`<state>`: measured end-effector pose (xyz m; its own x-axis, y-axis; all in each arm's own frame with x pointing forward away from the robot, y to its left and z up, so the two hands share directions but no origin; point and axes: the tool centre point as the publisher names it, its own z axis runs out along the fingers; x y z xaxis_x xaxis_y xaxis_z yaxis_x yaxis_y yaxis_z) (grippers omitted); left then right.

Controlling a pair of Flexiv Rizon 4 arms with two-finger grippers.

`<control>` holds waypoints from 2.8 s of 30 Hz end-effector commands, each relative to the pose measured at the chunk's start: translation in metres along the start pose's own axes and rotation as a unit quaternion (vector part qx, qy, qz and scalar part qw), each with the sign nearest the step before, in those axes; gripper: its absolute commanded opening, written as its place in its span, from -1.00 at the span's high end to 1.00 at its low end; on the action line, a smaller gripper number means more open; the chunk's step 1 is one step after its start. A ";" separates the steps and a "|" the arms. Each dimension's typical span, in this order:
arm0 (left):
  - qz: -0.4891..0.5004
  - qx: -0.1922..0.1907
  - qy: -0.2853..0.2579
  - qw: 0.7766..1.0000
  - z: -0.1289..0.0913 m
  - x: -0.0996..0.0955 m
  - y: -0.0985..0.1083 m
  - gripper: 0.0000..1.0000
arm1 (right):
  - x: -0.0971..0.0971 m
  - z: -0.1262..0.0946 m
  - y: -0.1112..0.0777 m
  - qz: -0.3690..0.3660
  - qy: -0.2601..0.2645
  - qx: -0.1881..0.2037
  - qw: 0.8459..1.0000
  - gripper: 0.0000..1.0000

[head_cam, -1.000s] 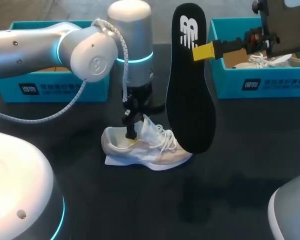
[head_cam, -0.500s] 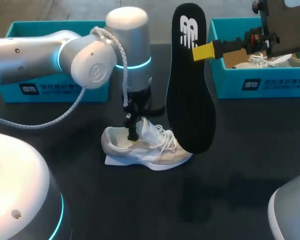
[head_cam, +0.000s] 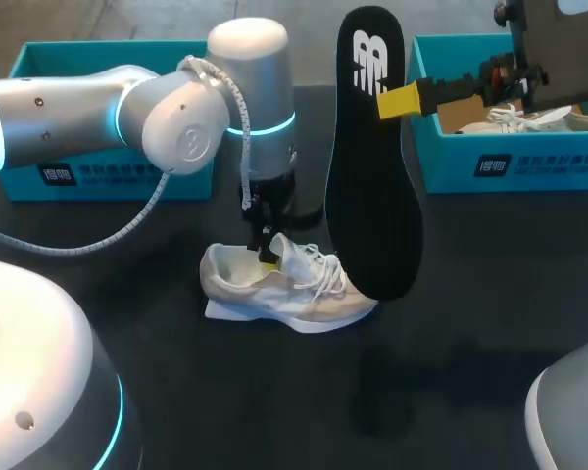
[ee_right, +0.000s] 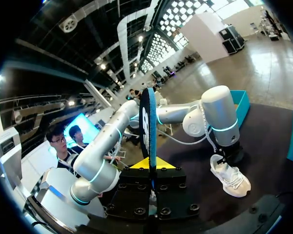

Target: Take the shoe out of the shoebox, open the shoe tongue, remove and reinsert the insole, then place the shoe into the shoebox

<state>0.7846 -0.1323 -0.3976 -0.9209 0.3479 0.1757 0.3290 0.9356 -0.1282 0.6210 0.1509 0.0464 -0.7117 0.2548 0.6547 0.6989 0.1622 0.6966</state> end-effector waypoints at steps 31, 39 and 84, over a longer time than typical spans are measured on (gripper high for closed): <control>0.369 -0.105 0.071 0.921 -0.071 -0.020 -0.026 1.00 | -0.001 0.003 0.003 0.001 0.000 0.002 1.000 1.00; 0.509 -0.118 0.099 0.847 -0.072 -0.026 -0.028 1.00 | -0.001 0.003 0.003 0.001 0.000 0.002 1.000 1.00; 0.574 -0.113 0.158 0.795 0.000 -0.076 -0.089 0.65 | -0.001 0.003 0.003 0.001 0.000 0.002 1.000 1.00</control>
<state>0.8265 -0.2401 -0.3953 0.1035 0.9455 0.3086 0.9775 -0.0393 -0.2073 0.6210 0.1509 0.0464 -0.7117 0.2548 0.6546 0.6989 0.1622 0.6966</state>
